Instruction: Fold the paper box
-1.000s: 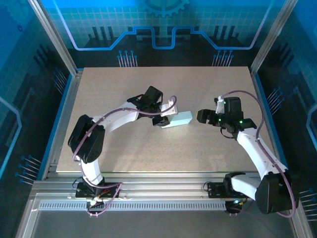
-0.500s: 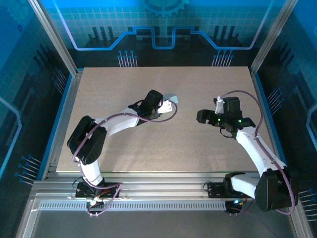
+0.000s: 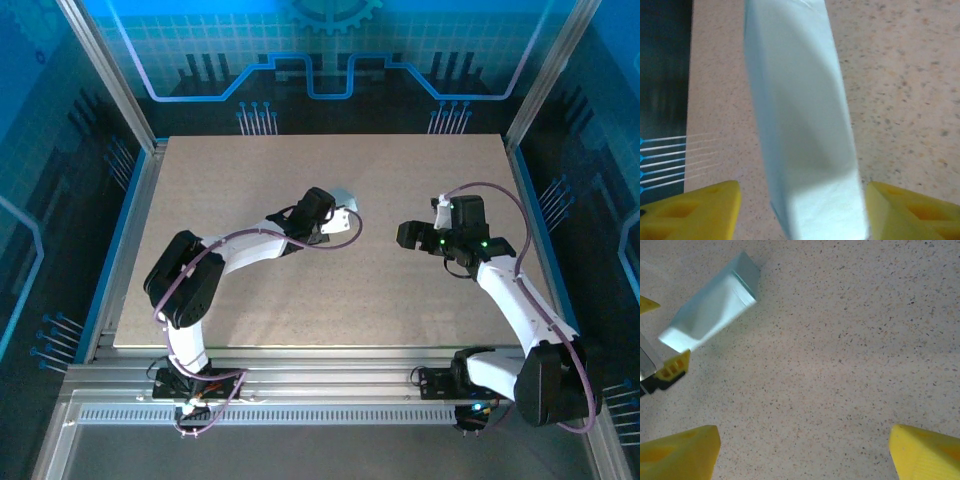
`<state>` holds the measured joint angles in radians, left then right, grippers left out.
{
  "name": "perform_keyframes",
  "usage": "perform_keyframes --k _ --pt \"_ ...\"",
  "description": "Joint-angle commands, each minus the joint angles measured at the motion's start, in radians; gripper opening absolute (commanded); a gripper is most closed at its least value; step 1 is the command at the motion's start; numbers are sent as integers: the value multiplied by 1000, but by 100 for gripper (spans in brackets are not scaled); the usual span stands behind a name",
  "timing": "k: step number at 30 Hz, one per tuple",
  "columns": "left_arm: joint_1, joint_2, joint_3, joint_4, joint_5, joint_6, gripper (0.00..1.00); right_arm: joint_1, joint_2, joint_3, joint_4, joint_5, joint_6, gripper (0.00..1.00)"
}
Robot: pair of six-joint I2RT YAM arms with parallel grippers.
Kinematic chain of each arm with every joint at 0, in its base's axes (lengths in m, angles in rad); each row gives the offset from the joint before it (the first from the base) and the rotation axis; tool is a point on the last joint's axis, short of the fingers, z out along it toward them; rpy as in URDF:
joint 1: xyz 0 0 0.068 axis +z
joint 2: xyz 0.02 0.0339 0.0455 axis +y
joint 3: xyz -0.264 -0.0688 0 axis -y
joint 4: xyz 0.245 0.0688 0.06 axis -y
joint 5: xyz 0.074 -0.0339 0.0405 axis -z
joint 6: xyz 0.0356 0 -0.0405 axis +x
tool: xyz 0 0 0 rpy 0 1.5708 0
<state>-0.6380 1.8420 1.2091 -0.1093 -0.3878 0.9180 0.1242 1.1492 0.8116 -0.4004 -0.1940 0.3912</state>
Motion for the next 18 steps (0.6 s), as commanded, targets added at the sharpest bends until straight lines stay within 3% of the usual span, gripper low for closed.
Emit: perform_keyframes --k 1,11,14,18 --pt "-5 -38 19 -78 104 -62 79 10 -25 -6 -12 -11 -2 88" --pt "66 -259 -114 58 365 -383 99 7 -45 -13 38 20 -15 91" --pt "111 -362 -206 126 383 -532 99 8 -67 -36 115 68 -47 96" --pt "172 -537 -410 250 303 -677 99 8 -112 -81 234 222 -128 100"
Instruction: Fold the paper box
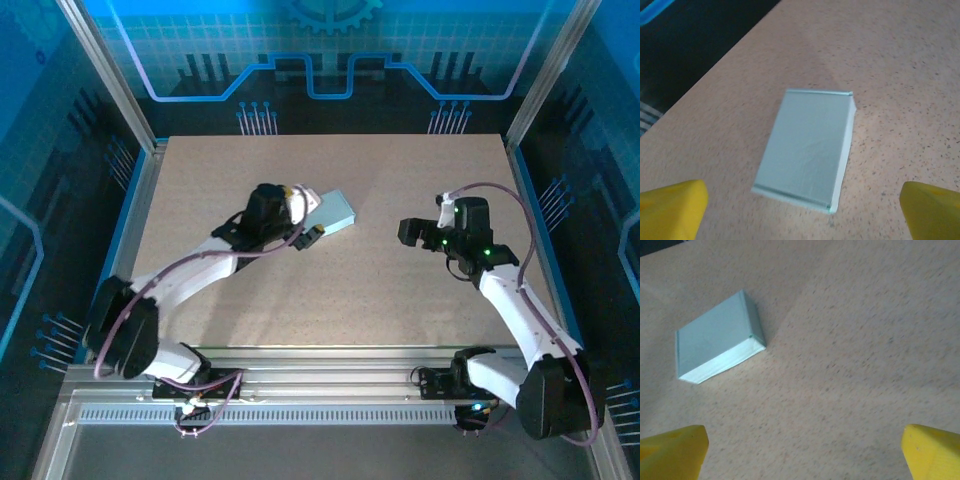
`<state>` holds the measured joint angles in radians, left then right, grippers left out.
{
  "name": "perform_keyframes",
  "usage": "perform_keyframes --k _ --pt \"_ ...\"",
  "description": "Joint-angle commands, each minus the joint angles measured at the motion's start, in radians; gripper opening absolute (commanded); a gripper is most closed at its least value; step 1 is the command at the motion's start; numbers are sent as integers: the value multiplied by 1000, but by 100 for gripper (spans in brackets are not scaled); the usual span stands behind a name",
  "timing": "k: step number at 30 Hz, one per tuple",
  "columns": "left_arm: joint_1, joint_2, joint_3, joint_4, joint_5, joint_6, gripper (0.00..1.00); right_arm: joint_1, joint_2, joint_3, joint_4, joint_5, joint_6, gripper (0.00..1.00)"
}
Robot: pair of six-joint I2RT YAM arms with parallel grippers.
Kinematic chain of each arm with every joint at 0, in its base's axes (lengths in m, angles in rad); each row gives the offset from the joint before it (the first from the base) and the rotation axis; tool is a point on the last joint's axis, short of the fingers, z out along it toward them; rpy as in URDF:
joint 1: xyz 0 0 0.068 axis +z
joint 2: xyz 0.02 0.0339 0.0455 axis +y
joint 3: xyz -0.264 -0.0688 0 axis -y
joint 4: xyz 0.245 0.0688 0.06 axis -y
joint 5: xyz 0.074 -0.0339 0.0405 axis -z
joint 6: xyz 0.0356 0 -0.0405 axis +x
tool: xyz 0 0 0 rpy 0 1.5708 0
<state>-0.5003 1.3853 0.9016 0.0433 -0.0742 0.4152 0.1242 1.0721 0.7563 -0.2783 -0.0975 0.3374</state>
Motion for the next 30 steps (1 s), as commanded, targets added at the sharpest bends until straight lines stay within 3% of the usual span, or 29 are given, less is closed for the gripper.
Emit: perform_keyframes --k 1,7,12,17,24,30 --pt "58 -128 -161 122 -38 -205 99 7 -44 -46 159 182 -102 100" --pt "203 -335 -411 214 -223 -307 99 -20 35 -206 494 351 -264 100" --pt "349 -304 -543 427 -139 -357 99 -86 187 -300 764 275 -263 100" --pt "425 -104 -571 682 -43 -373 99 -91 335 -362 1013 242 -273 100" --pt "475 179 -539 934 15 -377 99 -84 427 -337 1049 150 -322 100" --pt "494 166 -517 875 -16 -415 99 -80 430 -331 1041 150 -327 100"
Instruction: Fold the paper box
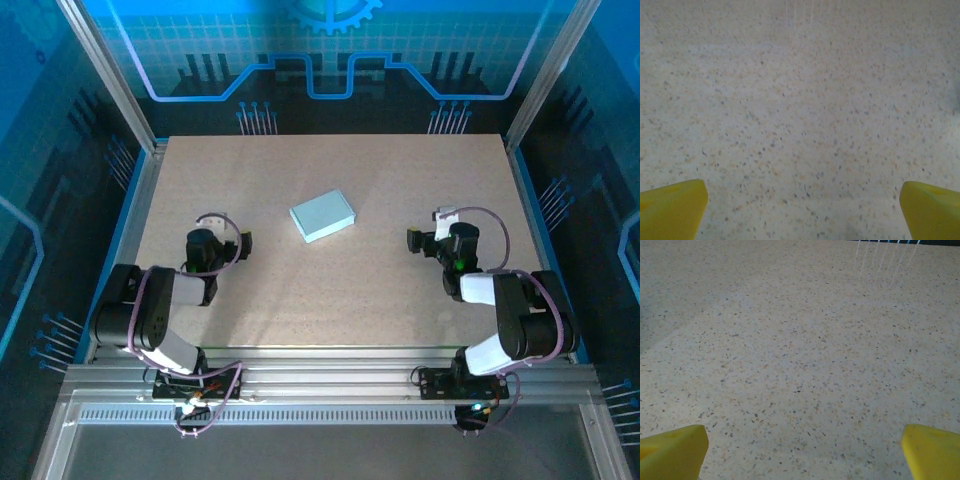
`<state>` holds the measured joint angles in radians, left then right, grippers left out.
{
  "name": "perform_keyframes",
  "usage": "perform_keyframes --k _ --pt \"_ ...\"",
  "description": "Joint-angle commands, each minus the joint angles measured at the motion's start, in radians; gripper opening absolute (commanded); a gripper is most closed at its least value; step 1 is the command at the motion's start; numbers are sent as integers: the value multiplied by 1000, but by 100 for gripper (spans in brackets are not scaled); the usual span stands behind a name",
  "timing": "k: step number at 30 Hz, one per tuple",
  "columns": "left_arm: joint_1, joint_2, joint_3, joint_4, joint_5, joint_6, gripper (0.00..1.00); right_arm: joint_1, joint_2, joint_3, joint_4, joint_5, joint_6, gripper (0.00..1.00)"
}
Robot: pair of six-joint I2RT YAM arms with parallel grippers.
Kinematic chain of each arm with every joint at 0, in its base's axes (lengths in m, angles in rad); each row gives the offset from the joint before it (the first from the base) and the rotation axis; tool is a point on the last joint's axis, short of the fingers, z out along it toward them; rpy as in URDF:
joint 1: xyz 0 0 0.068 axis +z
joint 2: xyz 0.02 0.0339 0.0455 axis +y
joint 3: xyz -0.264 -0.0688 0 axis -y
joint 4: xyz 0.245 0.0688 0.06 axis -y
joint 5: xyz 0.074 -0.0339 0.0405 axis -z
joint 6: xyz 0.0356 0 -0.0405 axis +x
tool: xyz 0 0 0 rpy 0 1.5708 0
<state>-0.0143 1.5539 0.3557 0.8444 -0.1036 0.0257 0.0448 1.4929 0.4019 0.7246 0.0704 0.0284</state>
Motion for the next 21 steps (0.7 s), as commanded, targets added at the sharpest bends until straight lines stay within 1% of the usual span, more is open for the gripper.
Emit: perform_keyframes --k 1,7,14,21 --pt "8 0 25 82 6 -26 99 1 9 23 38 -16 -19 100" --pt "7 -1 25 82 6 -26 99 4 9 23 38 -9 -21 100" --pt "7 1 30 72 42 -16 99 6 9 24 38 -7 -22 100" --pt "7 -1 31 74 41 -16 99 12 10 29 30 2 -29 100"
